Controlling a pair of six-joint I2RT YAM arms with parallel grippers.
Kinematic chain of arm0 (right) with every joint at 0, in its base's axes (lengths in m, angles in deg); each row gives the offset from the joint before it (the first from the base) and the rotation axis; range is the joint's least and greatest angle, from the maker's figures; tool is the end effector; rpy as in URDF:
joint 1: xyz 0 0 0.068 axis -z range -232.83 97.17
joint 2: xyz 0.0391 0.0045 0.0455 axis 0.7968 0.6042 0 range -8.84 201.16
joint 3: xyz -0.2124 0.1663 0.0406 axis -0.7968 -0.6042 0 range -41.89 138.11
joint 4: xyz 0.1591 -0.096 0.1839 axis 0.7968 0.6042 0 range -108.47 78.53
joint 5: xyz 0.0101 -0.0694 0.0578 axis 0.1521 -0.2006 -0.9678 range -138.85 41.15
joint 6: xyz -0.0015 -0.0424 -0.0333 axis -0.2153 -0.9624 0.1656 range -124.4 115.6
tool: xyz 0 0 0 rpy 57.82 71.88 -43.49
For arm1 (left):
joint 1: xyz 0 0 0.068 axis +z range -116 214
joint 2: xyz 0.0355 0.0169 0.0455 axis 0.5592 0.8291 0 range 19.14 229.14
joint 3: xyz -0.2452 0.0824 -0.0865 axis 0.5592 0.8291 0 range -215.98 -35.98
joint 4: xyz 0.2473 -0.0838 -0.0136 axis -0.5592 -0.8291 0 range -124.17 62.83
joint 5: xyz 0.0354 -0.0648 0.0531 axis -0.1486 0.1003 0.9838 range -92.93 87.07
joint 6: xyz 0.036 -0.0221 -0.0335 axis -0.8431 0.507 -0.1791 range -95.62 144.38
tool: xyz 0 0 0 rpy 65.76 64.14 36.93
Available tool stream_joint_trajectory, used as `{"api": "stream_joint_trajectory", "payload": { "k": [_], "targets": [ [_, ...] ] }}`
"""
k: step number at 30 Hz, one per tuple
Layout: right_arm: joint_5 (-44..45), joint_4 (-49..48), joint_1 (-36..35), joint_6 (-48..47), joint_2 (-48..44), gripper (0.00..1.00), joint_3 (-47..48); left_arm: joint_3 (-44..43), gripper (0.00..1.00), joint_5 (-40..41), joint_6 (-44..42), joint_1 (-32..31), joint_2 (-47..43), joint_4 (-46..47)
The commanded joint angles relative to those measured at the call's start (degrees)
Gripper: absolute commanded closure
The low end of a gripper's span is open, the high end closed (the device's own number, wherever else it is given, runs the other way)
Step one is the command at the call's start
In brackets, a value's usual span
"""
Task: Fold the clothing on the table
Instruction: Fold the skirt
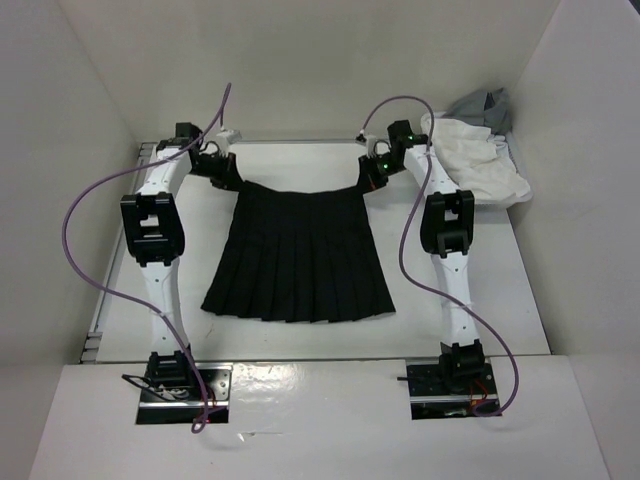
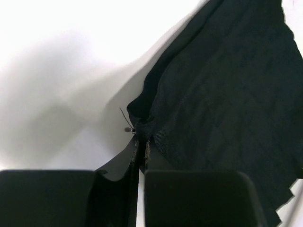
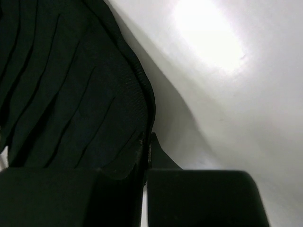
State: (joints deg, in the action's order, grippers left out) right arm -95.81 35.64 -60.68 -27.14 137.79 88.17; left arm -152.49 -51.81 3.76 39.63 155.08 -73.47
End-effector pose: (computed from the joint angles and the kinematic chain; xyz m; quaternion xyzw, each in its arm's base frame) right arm 0.5165 0.0975 0.1536 -0.3030 0.8545 0.3695 0.2035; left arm 0.5009 0.0224 0.1832 0.2023 0.8711 -0.3504 0.2782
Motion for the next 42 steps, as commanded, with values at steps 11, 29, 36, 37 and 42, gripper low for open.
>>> {"api": "stream_joint_trajectory", "payload": {
  "k": [11, 29, 36, 37, 42],
  "targets": [
    [15.49, 3.73, -0.14, 3.05, 0.77, 1.0, 25.51, -25.61, 1.0, -0.78, 0.14, -0.97, 5.56, -6.25],
    [21.82, 4.35, -3.47, 3.05, -15.49, 1.0, 19.01, 2.5, 1.0, 5.38, 1.29, -0.44, -18.77, 8.07],
    [27.18, -5.9, -6.81, 1.82, -25.06, 1.0, -4.3, 12.44, 1.0, 6.08, 0.58, 0.17, -22.64, 10.97],
    [29.45, -8.38, -6.82, 1.22, -28.9, 1.0, -8.29, 13.4, 1.0, 5.47, -0.11, 0.17, -23.52, 11.58],
    [34.03, -15.08, -7.44, 0.07, -35.26, 1.0, -25.53, 19.73, 1.0, 4.94, -1.96, 0.17, -26.68, 12.2]
  ]
}}
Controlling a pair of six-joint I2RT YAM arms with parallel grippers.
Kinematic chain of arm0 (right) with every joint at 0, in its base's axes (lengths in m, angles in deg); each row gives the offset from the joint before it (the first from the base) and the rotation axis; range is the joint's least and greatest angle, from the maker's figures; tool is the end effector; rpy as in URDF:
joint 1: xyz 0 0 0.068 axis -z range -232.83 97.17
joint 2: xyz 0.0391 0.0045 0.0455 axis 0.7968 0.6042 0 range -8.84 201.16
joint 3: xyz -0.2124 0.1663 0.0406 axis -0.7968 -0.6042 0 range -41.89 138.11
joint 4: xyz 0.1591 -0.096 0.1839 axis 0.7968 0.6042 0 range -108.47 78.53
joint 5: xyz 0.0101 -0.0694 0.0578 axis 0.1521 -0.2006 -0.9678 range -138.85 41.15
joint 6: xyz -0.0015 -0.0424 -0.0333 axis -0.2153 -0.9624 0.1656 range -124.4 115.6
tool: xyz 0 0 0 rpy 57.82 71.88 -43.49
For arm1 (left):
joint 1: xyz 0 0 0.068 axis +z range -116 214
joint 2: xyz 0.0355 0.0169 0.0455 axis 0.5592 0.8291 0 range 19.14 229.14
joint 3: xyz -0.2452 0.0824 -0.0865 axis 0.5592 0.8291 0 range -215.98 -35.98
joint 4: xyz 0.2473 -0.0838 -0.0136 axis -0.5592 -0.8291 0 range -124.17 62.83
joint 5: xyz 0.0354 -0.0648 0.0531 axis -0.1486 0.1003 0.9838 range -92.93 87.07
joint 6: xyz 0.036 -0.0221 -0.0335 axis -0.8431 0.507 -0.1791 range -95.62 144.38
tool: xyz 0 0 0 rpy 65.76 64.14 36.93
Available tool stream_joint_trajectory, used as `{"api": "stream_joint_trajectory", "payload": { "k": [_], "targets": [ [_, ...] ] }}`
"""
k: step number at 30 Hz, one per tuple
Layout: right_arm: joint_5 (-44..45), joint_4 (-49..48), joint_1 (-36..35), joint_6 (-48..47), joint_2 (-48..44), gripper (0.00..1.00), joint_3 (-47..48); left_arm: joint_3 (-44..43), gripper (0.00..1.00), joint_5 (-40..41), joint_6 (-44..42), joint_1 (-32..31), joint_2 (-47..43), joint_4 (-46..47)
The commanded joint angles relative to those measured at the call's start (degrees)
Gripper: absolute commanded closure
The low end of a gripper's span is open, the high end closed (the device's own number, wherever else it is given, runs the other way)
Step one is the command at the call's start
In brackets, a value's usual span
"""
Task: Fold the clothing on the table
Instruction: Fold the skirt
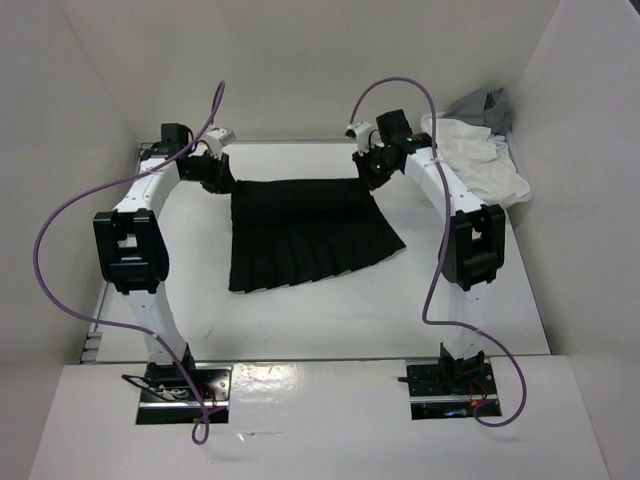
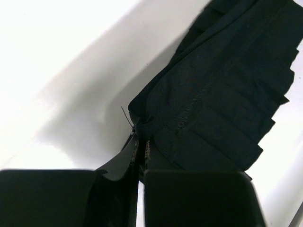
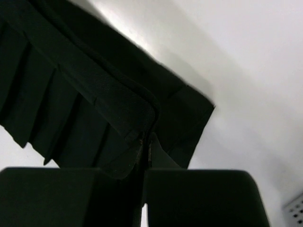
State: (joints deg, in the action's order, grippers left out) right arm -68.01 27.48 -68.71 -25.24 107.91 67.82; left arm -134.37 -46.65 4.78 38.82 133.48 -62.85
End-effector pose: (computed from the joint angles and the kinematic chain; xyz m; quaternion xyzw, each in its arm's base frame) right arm 0.4336 0.1355 0.2928 -0.3447 0.8708 0.1441 0.3195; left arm 0.4432 0.0127 0.2661 0.2340 0.8536 -0.2792 0.3725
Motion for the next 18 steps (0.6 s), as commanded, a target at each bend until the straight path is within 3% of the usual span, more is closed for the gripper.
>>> {"api": "stream_joint_trajectory", "payload": {
  "k": [1, 6, 18],
  "targets": [
    [6.24, -7.63, 0.59, -1.84, -5.39, 1.0, -6.51, 3.45, 1.0, -0.22, -2.99, 0.98, -6.23, 1.58],
    [8.96, -8.95, 0.59, -2.36, -8.64, 1.0, -12.67, 7.42, 1.0, -0.22, -5.19, -0.07, -10.18, -0.79],
    [8.96, -11.41, 2.87, -0.7, -9.26, 1.0, -12.68, 10.85, 1.0, 1.54, -10.99, -5.69, -17.75, -11.16]
  ]
}}
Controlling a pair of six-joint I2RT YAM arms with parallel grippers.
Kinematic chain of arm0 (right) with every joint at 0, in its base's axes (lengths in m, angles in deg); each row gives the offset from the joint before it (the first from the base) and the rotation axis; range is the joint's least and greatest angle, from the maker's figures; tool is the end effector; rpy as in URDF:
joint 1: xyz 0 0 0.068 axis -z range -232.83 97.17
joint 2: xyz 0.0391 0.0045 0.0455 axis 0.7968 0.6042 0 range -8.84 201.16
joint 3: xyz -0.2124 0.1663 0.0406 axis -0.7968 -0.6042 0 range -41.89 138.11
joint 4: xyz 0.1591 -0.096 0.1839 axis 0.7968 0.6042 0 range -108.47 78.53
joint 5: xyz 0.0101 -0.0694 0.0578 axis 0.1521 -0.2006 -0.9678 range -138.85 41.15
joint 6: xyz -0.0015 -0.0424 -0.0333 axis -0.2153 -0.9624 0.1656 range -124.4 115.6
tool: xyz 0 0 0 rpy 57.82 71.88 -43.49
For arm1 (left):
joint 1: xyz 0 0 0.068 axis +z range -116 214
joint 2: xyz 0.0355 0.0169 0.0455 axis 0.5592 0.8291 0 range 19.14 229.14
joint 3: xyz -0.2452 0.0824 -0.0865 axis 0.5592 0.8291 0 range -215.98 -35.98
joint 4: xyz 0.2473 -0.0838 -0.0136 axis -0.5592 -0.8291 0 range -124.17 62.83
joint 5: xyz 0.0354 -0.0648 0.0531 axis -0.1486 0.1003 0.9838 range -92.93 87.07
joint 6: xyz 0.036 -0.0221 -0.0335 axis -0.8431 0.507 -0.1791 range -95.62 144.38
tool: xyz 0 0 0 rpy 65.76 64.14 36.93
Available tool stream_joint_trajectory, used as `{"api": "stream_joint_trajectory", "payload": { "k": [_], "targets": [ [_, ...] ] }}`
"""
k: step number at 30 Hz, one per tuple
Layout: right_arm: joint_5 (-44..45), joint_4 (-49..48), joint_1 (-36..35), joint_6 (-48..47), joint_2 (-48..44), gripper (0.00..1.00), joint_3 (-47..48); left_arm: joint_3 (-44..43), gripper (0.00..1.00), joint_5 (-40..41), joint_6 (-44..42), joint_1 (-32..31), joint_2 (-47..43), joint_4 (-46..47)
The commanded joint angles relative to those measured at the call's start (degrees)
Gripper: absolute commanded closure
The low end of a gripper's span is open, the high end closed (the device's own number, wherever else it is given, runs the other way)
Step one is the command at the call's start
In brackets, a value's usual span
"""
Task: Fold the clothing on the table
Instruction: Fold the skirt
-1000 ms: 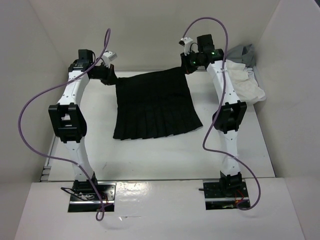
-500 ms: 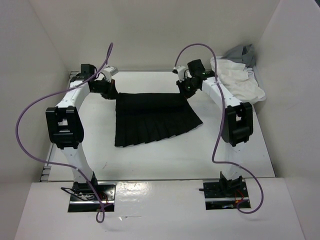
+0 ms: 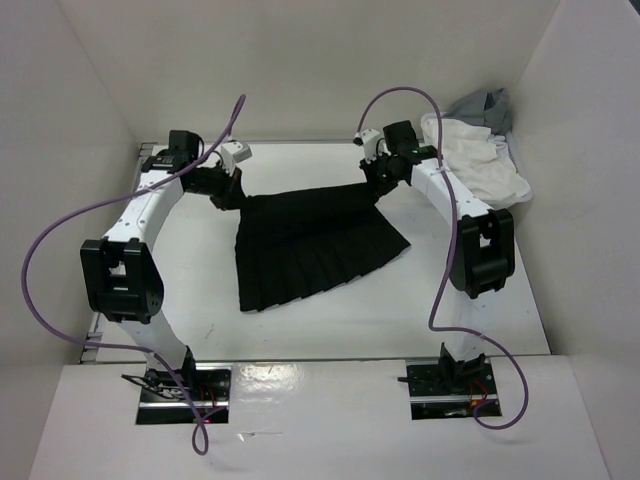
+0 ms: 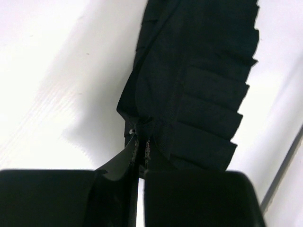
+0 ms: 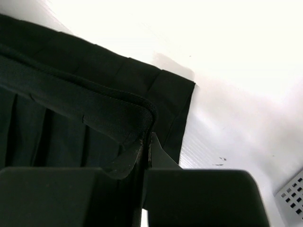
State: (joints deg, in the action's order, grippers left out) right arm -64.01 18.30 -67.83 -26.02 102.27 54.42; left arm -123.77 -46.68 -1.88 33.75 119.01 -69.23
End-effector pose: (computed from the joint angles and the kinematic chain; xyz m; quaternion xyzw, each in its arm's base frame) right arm 0.4174 0.1215 0.2703 -0.3353 0.8750 0.1055 0.3329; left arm 0.3757 -0.0263 0.3000 0.3140 0.8331 -0.2811 0.3582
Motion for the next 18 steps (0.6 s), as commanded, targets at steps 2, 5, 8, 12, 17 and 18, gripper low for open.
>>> {"api": "stream_joint_trajectory", "payload": {
  "k": [2, 5, 8, 12, 17, 18],
  "targets": [
    [5.58, -2.23, 2.0, 0.09, -3.09, 1.0, 1.42, 0.25, 1.0, 2.08, -5.99, -2.03, -3.81, -7.31],
    [6.19, -2.76, 2.52, 0.62, -3.09, 1.0, 1.42, 1.39, 1.0, 3.32, -7.57, -5.1, -5.04, -9.87],
    [5.32, -2.76, 3.57, 0.1, -4.32, 1.0, 1.42, 3.67, 1.0, 4.54, -9.06, -7.91, -5.56, -12.33],
    [3.2, 2.05, 4.11, -2.62, -4.94, 1.0, 2.73, 6.92, 1.0, 7.62, -9.69, -12.31, -6.71, -14.8],
    [-1.17, 12.51, 4.11, -10.6, -5.55, 1.0, 6.87, 10.44, 1.0, 11.31, -10.3, -17.15, -8.46, -16.03],
    [-1.97, 14.71, 4.11, -11.93, -5.55, 1.0, 7.83, 10.44, 1.0, 11.84, -10.3, -17.67, -8.47, -16.03]
  ]
}}
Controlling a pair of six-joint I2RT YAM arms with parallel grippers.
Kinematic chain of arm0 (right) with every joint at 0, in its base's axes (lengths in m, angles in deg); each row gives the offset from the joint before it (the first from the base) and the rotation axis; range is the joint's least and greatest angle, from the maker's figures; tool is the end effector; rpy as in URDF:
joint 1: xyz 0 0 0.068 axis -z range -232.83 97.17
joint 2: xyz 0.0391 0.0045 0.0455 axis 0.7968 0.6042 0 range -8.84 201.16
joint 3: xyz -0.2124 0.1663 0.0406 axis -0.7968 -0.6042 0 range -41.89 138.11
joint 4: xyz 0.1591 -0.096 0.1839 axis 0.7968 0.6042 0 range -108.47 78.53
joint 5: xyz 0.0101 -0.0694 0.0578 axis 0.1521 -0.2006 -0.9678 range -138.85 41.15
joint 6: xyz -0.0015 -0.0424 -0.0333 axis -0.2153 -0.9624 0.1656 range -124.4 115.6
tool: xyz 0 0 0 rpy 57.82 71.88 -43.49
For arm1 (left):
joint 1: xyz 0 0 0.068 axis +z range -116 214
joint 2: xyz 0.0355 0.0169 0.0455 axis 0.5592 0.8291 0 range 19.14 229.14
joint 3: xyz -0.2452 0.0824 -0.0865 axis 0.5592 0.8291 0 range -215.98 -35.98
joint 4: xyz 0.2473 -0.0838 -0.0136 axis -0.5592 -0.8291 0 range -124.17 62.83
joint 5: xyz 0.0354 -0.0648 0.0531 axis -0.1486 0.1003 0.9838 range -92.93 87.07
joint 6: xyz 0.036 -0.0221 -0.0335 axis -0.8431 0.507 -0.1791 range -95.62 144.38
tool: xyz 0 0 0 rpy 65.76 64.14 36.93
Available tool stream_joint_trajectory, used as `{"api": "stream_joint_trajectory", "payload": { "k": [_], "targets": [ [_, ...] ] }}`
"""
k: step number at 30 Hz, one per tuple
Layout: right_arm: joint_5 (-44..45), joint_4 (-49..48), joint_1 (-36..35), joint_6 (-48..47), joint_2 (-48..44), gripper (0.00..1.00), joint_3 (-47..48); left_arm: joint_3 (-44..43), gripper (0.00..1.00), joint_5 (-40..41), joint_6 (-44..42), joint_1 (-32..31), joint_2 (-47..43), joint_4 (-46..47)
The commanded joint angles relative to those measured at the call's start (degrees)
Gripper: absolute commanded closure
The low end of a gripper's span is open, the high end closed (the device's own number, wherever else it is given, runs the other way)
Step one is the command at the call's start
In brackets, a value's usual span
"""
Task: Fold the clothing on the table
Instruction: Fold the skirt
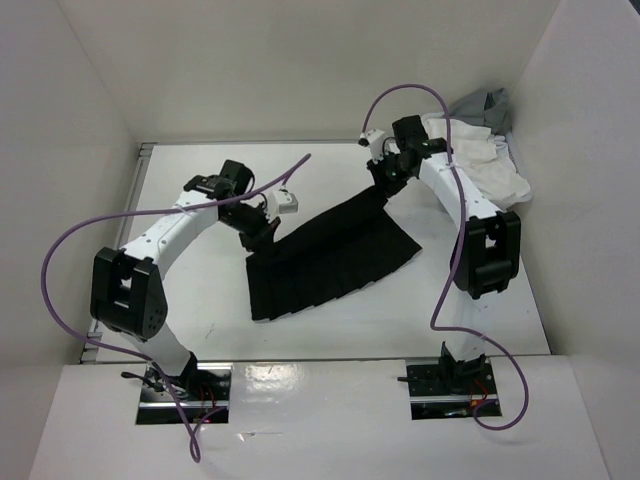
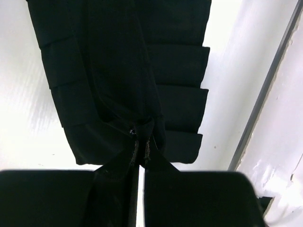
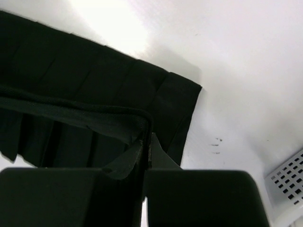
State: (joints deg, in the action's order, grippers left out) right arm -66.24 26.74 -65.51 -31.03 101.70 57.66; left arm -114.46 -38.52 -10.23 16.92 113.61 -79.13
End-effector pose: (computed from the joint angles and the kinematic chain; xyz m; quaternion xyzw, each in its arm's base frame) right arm 0.4120 0.1036 0.2832 -0.3595 0.8759 0.1087 0.3028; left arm 0.3106 -0.1171 0.2713 0.4600 0.8157 -0.2687 0.2257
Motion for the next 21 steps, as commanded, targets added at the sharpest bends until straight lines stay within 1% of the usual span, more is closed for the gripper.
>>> {"api": "stream_joint_trajectory", "payload": {
  "k": [1, 3, 4, 5, 7, 9, 10, 13, 14, 15, 17, 18, 21],
  "targets": [
    [-0.53, 10.73, 1.79, -8.42, -5.59, 1.0, 4.6, 2.0, 1.0, 4.21, -1.95, -1.37, -3.59, -6.65],
    [-3.08, 15.93, 1.79, -13.08, -5.6, 1.0, 6.53, 2.71, 0.99, 4.22, -1.95, -2.86, -4.21, -7.27],
    [-3.96, 21.44, 1.79, -14.57, -5.6, 1.0, 7.06, 3.32, 0.99, 4.22, -1.43, -4.0, -4.21, -7.27],
    [-5.36, 24.02, 1.79, -17.29, -5.6, 1.0, 7.85, 3.33, 0.99, 4.83, -1.42, -4.62, -4.82, -7.27],
    [-6.33, 29.29, 1.79, -19.41, -4.99, 1.0, 7.85, 4.56, 0.98, 4.83, -0.72, -6.2, -5.35, -7.88],
    [-5.55, 29.32, 1.79, -20.47, -6.82, 1.0, 3.3, 4.56, 0.96, 4.83, -0.03, -6.99, -5.96, -7.89],
    [-4.86, 29.32, 0.48, -21.0, -7.61, 1.0, 1.72, 5.26, 0.96, 4.83, -0.02, -7.87, -5.97, -8.5],
    [-4.85, 29.32, -1.1, -21.0, -9.2, 0.86, -2.07, 5.26, 0.85, 4.83, 0.77, -8.67, -6.59, -8.5],
    [-4.33, 29.32, -1.63, -21.0, -10.16, 0.76, -3.64, 5.26, 0.83, 4.83, 1.38, -9.37, -7.2, -9.03],
    [-4.32, 29.32, -2.51, -21.0, -11.13, 0.71, -4.44, 5.26, 0.75, 4.83, 1.39, -9.37, -7.72, -9.03],
    [-4.32, 29.32, -4.0, -21.0, -12.97, 0.56, -7.16, 5.79, 0.72, 4.83, 1.92, -9.99, -8.34, -9.03],
    [-4.32, 29.32, -4.88, -21.0, -13.68, 0.54, -8.22, 5.79, 0.69, 4.83, 2.52, -9.99, -8.34, -9.03],
    [-4.32, 29.32, -9.36, -19.77, -16.75, 0.54, -13.49, 6.57, 0.67, 4.04, 3.23, -10.52, -9.74, -10.34]
  ]
}}
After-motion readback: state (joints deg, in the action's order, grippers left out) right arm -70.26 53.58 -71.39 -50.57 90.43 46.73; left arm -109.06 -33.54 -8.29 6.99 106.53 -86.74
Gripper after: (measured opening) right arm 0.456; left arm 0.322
